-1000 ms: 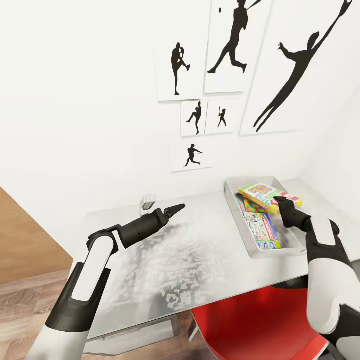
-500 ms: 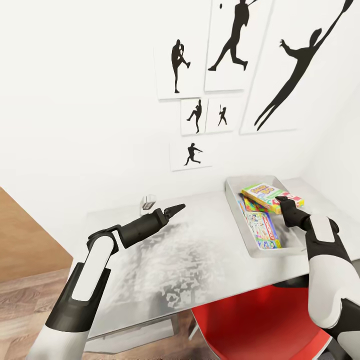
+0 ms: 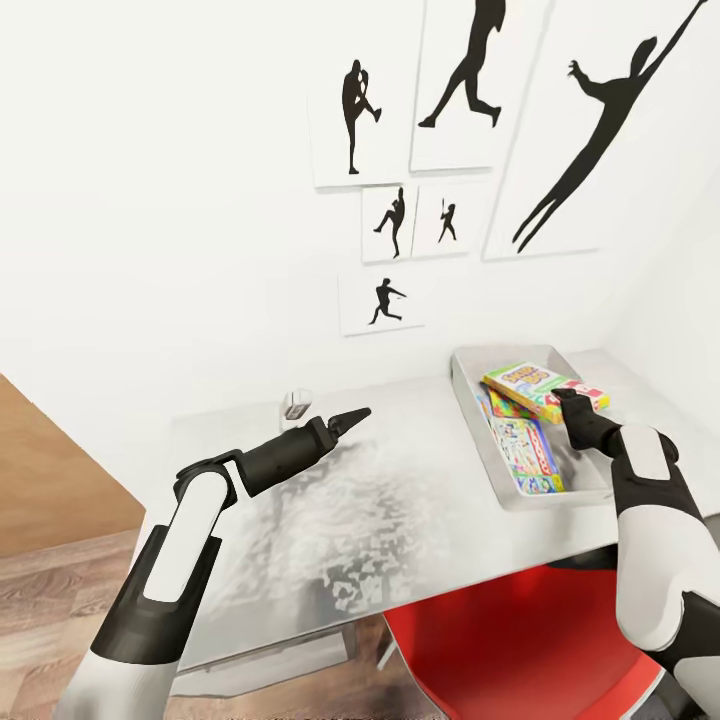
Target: Put all the toys in the child's room - the three board games (two on the bed and one on the table), the two jigsaw puzzles on the table, and the tennis ball on the table - inside the toy box on the table in the child's room.
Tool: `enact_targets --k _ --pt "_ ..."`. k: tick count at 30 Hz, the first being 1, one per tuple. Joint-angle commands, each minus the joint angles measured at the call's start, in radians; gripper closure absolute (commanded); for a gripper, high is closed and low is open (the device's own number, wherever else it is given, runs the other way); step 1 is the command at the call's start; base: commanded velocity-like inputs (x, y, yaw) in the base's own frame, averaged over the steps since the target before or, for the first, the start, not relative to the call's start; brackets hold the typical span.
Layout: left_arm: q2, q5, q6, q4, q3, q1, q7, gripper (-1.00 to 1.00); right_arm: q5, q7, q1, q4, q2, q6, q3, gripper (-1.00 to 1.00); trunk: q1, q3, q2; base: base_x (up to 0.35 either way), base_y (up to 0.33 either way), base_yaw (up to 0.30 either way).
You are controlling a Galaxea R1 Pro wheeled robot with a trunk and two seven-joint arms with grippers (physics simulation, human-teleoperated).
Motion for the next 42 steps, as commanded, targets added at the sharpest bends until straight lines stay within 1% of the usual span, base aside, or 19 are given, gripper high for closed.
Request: enact_targets --k 1,20,40,41,42 --pt "-0.001 -0.004 0.004 0.0 0.001 -0.001 -0.005 -1.0 -0.012 -0.009 -0.001 -0.002 0.0 0.003 -0.002 1.0 0.0 -0.003 -0.002 0.0 0.0 0.0" --pt "-0.001 -0.004 0.005 0.0 0.001 -0.001 -0.005 -1.0 -0.011 -0.009 -0.005 0.0 0.0 0.003 -0.003 1.0 0.0 -0.033 -0.002 0.0 0.0 0.0" --pt "-0.001 -0.004 0.005 0.0 0.001 -0.001 -0.005 -1.0 -0.01 -0.009 -0.006 -0.005 -0.002 0.003 -0.003 1.0 0.0 -0.037 -0.002 0.0 0.0 0.0" --pt "-0.001 -0.004 0.005 0.0 0.001 -0.001 -0.005 -1.0 -0.01 -0.009 -0.006 -0.006 -0.002 0.003 -0.003 -1.0 0.0 -0.037 -0.002 0.0 0.0 0.0" --pt "-0.001 -0.004 0.005 0.0 0.001 -0.001 -0.005 -1.0 -0.01 -0.009 -0.006 -0.007 -0.002 0.003 -0.002 -1.0 0.0 -0.037 -0.002 0.0 0.0 0.0"
